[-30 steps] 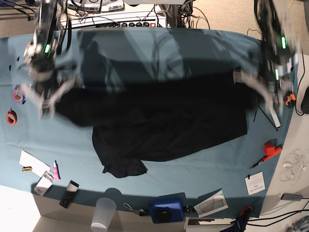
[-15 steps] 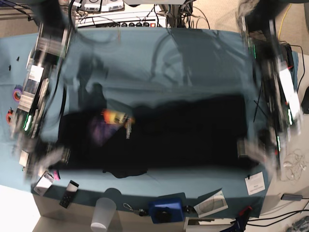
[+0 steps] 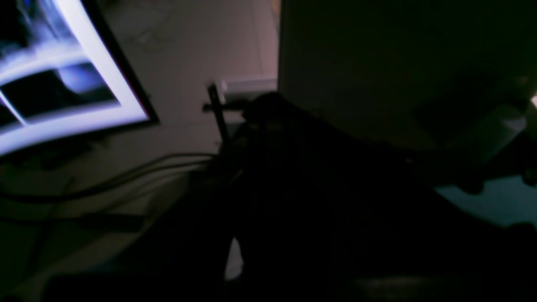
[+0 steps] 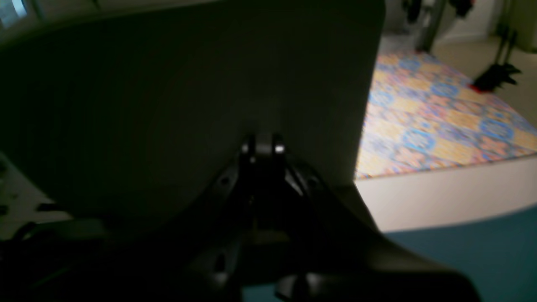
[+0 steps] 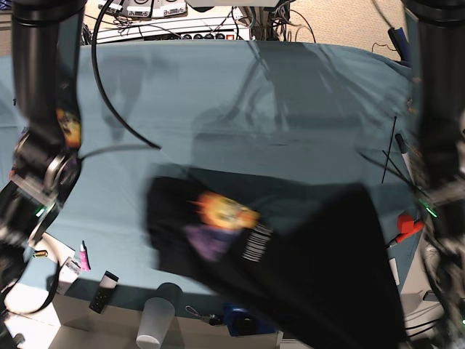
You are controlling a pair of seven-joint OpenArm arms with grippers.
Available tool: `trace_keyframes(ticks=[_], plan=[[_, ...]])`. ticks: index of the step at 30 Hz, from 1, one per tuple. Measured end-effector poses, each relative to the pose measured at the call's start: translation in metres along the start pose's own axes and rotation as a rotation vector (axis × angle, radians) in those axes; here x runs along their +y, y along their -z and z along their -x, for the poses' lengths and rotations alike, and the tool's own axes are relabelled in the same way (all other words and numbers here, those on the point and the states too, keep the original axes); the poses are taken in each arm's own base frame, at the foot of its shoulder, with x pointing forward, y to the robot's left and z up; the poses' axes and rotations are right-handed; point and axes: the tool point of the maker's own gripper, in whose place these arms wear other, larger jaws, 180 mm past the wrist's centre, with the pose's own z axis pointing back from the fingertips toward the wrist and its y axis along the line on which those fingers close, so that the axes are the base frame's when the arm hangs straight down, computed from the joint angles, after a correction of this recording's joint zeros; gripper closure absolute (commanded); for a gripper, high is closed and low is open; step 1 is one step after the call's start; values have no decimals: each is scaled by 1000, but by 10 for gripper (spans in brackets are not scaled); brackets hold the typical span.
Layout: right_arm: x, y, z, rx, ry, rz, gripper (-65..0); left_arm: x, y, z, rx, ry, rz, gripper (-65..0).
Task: Layout the t-shirt on the table in an organized manner, then fold the t-shirt properly
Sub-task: 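Lift the t-shirt with both grippers and flip it, graphic side up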
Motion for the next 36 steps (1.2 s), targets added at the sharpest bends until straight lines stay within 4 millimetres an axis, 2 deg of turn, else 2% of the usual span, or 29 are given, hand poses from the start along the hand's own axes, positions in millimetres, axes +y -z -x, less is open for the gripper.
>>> trace_keyframes(ticks=[3,7,11,15,18,20,24,29,33,36], plan=[[9,1,20,72,-11,-52,0,-7,-2,-3,43,-2,32,0],[15,0,70,225,-15,-88,0,-22,-2,23,165,-39,94,0],[13,-7,117,367,-30,-99,0,-39,-12,48,317,-108,186,0],[17,-23,172,561,-31,-136,0,-58,-18,55,371,-112,285,0],[20,-31,193,631,-22,-160,0,-61,-20,70,396,-128,305,0],[21,-34,200,645,-17,-167,0,-65,-21,99,448,-138,314,0],[17,-41,216,679,-22,-161,0,-76,-34,175,571,-141,323,0],[6,-53,229,697,-33,-145,0,-94,-66,246,644,-104,338,0],[-4,-65,237,703,-70,-121,0,-114,-102,290,677,-19,341,0],[-16,-78,245,714,-106,-94,0,-127,-130,307,667,33,327,0]])
